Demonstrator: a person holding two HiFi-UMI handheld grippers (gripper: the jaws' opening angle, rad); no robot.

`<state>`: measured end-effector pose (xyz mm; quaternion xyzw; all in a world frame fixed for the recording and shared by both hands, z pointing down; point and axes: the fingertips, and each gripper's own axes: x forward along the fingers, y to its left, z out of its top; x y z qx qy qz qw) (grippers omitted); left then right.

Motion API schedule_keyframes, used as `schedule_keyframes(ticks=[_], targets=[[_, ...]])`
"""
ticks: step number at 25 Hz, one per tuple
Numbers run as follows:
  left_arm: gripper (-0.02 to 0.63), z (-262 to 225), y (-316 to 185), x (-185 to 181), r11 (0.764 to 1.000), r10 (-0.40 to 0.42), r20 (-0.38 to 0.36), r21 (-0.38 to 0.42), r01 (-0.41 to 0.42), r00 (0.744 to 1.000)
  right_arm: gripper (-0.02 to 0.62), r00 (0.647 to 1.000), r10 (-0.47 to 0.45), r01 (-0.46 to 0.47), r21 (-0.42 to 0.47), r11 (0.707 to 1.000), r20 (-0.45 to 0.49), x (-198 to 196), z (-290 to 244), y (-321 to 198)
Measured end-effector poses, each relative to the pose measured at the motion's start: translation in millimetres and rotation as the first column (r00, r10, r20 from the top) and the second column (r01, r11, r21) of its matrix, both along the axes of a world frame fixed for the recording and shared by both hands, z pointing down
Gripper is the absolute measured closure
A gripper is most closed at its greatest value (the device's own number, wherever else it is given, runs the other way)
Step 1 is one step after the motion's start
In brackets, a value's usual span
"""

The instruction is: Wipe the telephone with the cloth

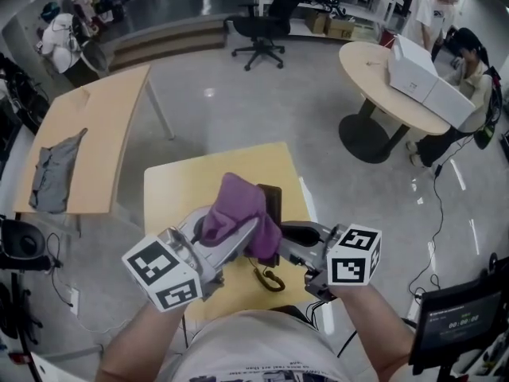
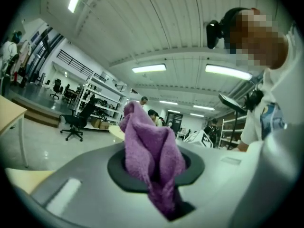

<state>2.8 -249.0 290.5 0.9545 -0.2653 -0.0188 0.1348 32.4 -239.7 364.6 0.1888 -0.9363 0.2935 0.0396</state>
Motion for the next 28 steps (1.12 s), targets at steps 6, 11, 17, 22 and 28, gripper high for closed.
schedule_keyframes(ticks=[6,11,17,22,28], targets=[[0.520,24,24,11,0.998,0.061,0.044,-0.024,-0.060,0.997,0.520,1.000,0.016,-0.016,-0.002,1.000,0.013,13,-2,1],[0.522,44,49,15,0.991,0.111,0.065,-0.081,-0.106,0.992,0.520,0.999,0.021,-0.020,-0.011,1.000,0.047,17,-9,6],[0.520,58,70,9,0.984,0.142,0.080,-0.121,-0.131,0.987,0.520,0.995,0.021,-0.020,-0.012,1.000,0.099,23,-19,10],[0.520,12,59,-11,0.993,0.097,0.006,-0.061,-0.097,0.995,0.520,0.994,-0.003,0.005,-0.017,1.000,0.112,18,-22,22],[0.520,-31,32,-14,0.997,0.073,-0.035,0.024,-0.072,0.997,0.520,0.992,-0.047,0.051,-0.034,0.998,0.121,4,-21,35]])
